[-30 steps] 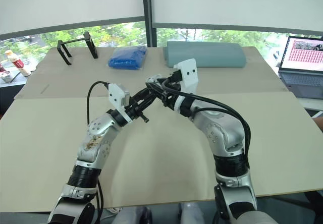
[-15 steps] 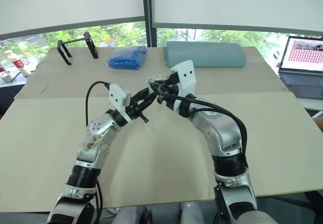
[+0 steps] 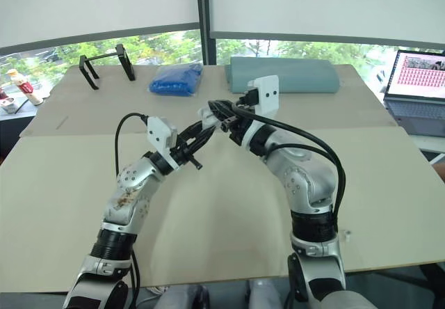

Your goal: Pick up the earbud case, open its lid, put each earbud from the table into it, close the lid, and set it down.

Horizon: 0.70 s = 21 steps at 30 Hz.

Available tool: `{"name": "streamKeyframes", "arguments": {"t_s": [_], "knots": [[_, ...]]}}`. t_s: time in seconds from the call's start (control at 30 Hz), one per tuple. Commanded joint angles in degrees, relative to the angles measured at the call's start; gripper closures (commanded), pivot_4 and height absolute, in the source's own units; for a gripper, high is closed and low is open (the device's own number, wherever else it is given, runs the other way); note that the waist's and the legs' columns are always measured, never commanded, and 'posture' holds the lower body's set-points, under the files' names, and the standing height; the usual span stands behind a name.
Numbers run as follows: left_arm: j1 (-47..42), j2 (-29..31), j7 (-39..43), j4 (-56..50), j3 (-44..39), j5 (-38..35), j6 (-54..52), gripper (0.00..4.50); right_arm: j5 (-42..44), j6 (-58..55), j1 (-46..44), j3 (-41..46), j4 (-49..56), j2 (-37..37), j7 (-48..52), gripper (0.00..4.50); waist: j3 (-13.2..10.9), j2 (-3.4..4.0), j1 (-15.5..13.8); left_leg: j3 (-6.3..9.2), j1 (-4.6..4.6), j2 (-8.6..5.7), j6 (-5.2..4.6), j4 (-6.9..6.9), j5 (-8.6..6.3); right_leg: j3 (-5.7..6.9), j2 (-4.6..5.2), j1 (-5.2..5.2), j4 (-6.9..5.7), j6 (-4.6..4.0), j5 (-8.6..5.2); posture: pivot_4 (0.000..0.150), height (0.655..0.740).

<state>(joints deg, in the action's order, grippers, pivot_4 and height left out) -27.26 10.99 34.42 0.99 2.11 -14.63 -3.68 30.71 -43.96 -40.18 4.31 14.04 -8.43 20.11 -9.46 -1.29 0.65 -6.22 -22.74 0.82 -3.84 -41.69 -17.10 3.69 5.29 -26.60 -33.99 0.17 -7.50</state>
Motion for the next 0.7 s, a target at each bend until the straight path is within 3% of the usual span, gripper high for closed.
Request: {"name": "streamKeyframes", "arguments": {"t_s": [0.03, 0.2, 0.3, 0.57, 0.7], "knots": [[-0.3, -0.2, -0.3, -1.1, -0.2, -0.4, 1.3, 3.97, 1.5, 1.3, -1.6, 2.0, 1.2, -0.4, -0.3, 3.58, 0.0, 0.00, 0.0, 0.00, 0.00, 0.00, 0.00, 0.01, 0.00, 0.00, 0.00, 0.00, 0.00, 0.00, 0.00, 0.150, 0.7400], [0.5, -0.4, -0.6, -1.3, -0.3, -0.5, 1.1, 3.97, 1.6, 1.1, -2.0, 3.0, 0.9, -1.6, 0.0, 3.58, 0.0, 0.00, 0.0, -0.01, 0.01, 0.00, 0.01, 0.01, 0.00, 0.00, 0.00, 0.00, 0.00, 0.00, 0.00, 0.150, 0.7400], [1.2, -0.3, -0.8, -1.8, -0.4, -0.5, 0.9, 3.97, 2.1, 1.0, -2.4, 3.8, 0.6, -2.6, 0.0, 2.82, 0.0, 0.00, 0.0, -0.01, 0.01, 0.00, 0.00, 0.01, 0.00, 0.00, 0.00, 0.00, 0.00, 0.00, 0.00, 0.150, 0.7400], [3.4, -0.2, -1.7, -3.8, -0.2, -0.7, 0.1, 3.97, 3.4, 0.4, -2.7, 6.0, 0.5, -6.1, -0.4, 0.03, 0.0, 0.00, 0.0, -0.01, 0.00, 0.00, -0.02, 0.02, -0.01, 0.00, 0.01, 0.00, 0.01, 0.00, 0.00, 0.150, 0.7400], [4.1, -0.2, -1.7, -3.5, -0.4, -0.9, 0.3, 3.97, 0.7, 1.6, -1.0, 5.3, 0.1, -8.3, -0.8, 0.01, 0.0, 0.00, 0.0, -0.01, 0.00, 0.00, -0.04, 0.02, -0.02, 0.00, 0.02, 0.00, 0.02, 0.00, 0.00, 0.150, 0.7400]]}}
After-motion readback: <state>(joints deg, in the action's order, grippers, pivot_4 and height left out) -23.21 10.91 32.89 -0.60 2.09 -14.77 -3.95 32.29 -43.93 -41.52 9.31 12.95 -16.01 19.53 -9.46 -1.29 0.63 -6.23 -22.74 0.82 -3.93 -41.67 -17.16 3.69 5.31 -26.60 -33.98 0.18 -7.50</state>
